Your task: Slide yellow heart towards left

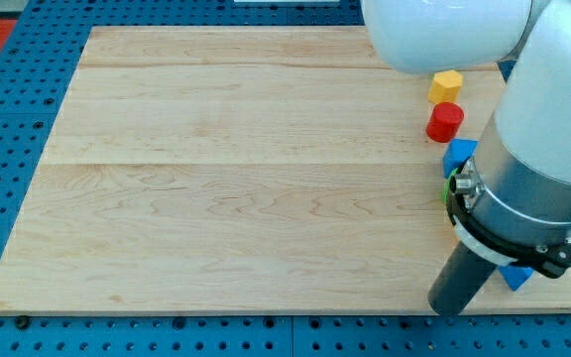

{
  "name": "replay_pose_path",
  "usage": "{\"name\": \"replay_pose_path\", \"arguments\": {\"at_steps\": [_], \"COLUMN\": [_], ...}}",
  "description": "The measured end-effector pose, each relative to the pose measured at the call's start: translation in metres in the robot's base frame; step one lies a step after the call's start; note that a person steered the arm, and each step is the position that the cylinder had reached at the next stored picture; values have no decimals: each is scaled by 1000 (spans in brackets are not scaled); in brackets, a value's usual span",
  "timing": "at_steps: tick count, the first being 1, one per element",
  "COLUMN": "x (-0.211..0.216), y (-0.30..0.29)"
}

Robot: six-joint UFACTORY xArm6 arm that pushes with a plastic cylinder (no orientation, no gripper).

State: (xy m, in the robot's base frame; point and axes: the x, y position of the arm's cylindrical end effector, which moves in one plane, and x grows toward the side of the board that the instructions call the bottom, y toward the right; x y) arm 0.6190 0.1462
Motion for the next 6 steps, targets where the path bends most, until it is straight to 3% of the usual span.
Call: {"name": "replay_pose_path", "arguments": {"at_steps": [6], "x": [-1], "y": [24]}}
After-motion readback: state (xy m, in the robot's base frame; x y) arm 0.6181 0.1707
